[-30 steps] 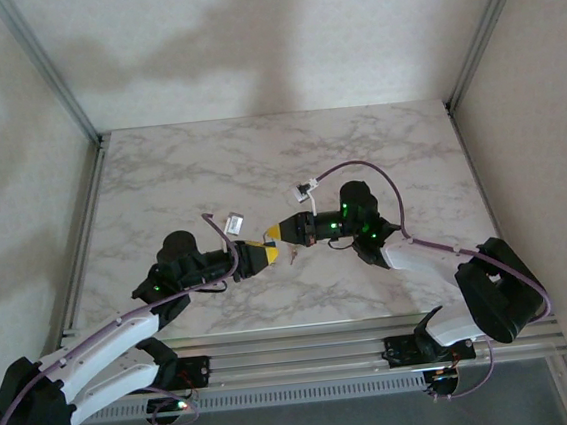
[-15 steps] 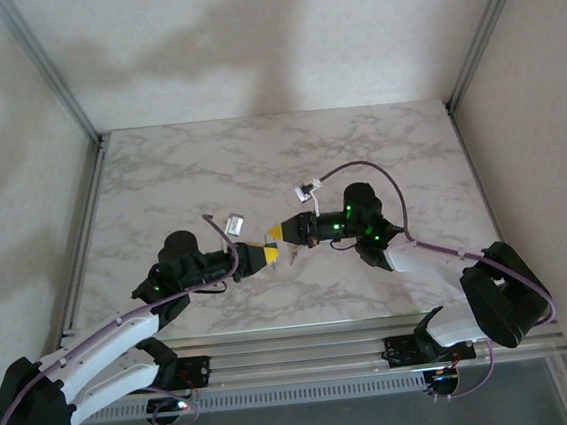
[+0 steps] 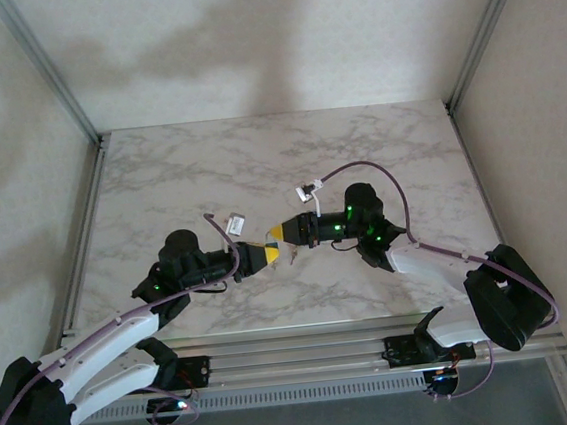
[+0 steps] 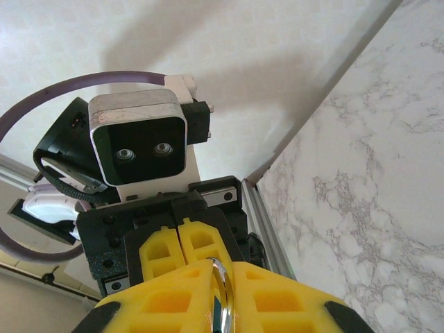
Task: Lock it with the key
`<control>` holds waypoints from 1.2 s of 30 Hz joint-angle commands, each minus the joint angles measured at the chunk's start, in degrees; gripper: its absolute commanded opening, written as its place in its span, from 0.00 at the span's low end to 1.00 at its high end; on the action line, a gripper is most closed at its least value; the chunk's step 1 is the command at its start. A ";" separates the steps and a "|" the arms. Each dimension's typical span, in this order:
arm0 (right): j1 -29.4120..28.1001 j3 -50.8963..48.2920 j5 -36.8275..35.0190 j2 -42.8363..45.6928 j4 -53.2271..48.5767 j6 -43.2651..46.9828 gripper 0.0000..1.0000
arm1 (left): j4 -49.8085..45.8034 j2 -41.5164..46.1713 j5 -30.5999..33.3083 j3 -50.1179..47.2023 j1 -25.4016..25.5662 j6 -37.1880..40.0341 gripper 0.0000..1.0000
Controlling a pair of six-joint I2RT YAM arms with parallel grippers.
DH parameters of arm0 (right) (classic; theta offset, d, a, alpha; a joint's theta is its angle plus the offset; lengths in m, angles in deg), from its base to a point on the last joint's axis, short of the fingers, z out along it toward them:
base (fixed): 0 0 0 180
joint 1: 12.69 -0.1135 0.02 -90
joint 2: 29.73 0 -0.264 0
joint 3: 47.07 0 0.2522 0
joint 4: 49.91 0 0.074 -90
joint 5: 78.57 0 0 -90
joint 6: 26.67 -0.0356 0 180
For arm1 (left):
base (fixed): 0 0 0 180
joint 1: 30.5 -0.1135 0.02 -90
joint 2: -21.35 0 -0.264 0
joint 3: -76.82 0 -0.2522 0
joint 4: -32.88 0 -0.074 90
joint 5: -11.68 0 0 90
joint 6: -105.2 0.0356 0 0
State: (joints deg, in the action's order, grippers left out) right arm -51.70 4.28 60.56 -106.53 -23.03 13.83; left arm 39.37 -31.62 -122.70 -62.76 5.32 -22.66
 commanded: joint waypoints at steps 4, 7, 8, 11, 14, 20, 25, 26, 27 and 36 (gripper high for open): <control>0.24 -0.78 -1.92 1.31 -0.78 1.25 0.12 | 1.37 0.59 -1.77 2.08 0.59 1.54 0.00; 0.19 -0.80 -2.09 1.49 -1.21 1.64 0.10 | 1.38 0.79 -1.46 1.91 0.64 1.52 0.00; 0.21 -0.76 -2.05 1.48 -1.11 1.58 0.08 | 1.37 0.76 -1.56 1.91 0.72 1.57 0.00; 0.24 -0.96 -2.03 1.46 -0.83 1.43 0.05 | 1.45 0.54 -1.60 1.95 0.62 1.58 0.00; 0.23 -1.11 -2.22 1.87 -0.74 1.58 0.01 | 1.55 0.42 -1.56 1.91 0.71 1.57 0.00; 0.21 -1.57 -2.50 2.44 -0.61 1.70 0.00 | 1.02 1.45 -0.41 2.09 0.59 1.88 0.00; 0.15 -2.30 -2.02 2.82 1.33 1.11 0.00 | 1.39 2.17 0.77 1.82 0.33 1.77 0.00; 0.08 -2.39 -1.92 2.83 1.59 1.02 0.00 | 2.05 2.31 0.75 1.66 0.16 1.39 0.00; 0.14 -2.55 -2.00 2.72 1.93 1.05 0.00 | 3.01 2.48 0.63 1.47 0.01 0.90 0.00; -0.19 -2.96 -1.33 1.83 4.71 -0.09 0.00 | 4.67 3.71 1.33 1.38 -0.65 0.28 0.00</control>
State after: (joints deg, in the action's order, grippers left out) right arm -51.85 2.48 59.64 -104.89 -19.33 13.99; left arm 39.48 -30.20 -122.11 -62.74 5.32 -22.34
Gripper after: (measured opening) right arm 0.039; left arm 0.037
